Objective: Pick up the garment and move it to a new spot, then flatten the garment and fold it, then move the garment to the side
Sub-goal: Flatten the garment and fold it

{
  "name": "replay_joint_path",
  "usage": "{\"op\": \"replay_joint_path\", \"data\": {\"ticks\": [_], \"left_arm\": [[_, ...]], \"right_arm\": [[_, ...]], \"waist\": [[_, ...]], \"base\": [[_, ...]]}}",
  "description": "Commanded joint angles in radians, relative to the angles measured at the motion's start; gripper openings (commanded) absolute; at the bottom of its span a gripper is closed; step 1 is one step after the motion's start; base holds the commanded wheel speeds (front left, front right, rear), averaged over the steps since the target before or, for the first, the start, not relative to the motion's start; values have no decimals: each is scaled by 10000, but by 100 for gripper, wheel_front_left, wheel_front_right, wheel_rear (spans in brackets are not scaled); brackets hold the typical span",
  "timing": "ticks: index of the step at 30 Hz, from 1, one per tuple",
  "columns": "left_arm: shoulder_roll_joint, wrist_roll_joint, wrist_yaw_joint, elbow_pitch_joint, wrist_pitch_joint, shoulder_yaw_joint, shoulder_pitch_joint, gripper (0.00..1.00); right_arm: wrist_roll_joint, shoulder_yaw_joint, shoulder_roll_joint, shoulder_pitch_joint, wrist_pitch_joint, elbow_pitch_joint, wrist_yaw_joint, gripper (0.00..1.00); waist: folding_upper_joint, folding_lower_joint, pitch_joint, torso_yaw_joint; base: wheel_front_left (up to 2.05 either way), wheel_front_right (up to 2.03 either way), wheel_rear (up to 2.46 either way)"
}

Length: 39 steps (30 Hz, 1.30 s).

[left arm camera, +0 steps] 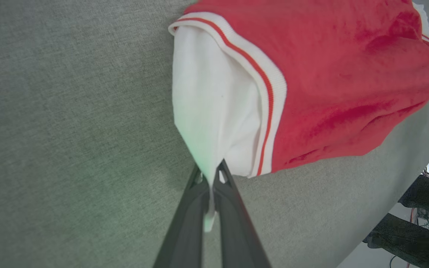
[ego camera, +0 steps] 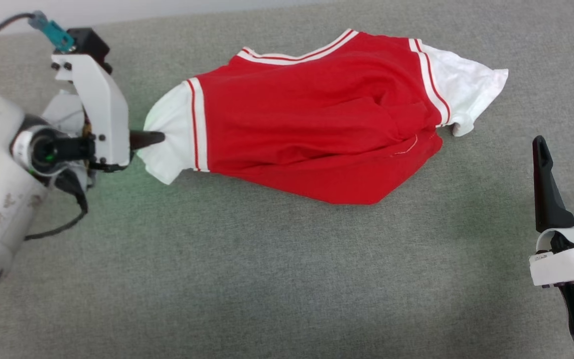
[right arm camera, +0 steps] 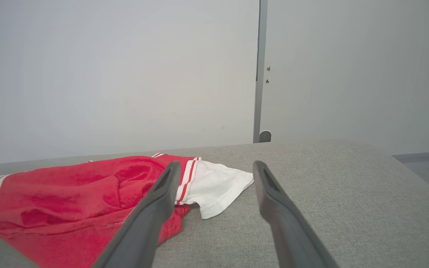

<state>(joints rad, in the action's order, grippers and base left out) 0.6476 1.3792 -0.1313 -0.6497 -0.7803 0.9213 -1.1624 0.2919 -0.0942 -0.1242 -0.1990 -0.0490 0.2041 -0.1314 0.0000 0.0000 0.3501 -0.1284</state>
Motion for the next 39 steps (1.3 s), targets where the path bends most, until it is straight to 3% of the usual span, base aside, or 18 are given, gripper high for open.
{"op": "replay_joint_path", "data": {"ticks": [1, 2, 3, 4, 5, 10, 18, 22, 25, 32, 39], "left_arm": [[-78, -73, 17, 31, 104, 6, 84, 4], [-105, -90, 17, 23, 203, 23, 104, 27], [-120, -177, 17, 43, 308, 72, 107, 44], [-116, -296, 17, 89, 455, 135, 107, 90], [-106, -330, 17, 78, 615, 132, 140, 100], [176, -766, 18, 585, 2169, 222, 445, 100], [486, -1706, 18, 1003, 6484, 79, 1577, 100], [349, -2423, 108, 888, 8643, 47, 2306, 100], [159, -2894, 451, 941, 9838, 86, 2878, 100], [-306, -4012, 1323, 1545, 10448, -381, 3820, 100], [-990, -6049, 1860, 3286, 10439, -2517, 5146, 100]], "right_arm": [[24, -2, -54, 92, -31, 45, 10, 100], [34, 10, -67, 106, -63, 49, 10, 100], [31, 25, -81, 117, -97, 50, 10, 100], [37, 37, -96, 124, -116, 46, 10, 100], [45, 45, -115, 130, -158, 42, 10, 100], [174, 300, -310, 107, -477, -120, 10, 100], [423, 739, -864, -170, -1094, -584, 10, 100], [805, 1007, -1484, -548, -1923, -1101, 10, 100], [1204, 1154, -2198, -1055, -2719, -1634, 10, 100], [1827, 1345, -3734, -2426, -4350, -3022, 10, 100], [2463, 1666, -5350, -4275, -6327, -4924, 10, 100]], "waist": [[0, 0, -55, 51], [0, 0, -66, 51], [0, 0, -87, 47], [0, 0, -116, 41], [0, 0, -150, 36], [0, 0, -376, 85], [0, 0, -778, 574], [0, 0, -949, 992], [0, 0, -1017, 1456], [0, 0, -848, 2463], [0, 0, -187, 3498]], "base": [[0, 0, 0], [0, 0, 0], [0, 0, 0], [0, 0, 0], [0, 0, 0], [0, 0, 0], [0, 0, 0], [0, 0, 0], [0, 0, 0], [0, 0, 0], [0, 0, 0]]}}
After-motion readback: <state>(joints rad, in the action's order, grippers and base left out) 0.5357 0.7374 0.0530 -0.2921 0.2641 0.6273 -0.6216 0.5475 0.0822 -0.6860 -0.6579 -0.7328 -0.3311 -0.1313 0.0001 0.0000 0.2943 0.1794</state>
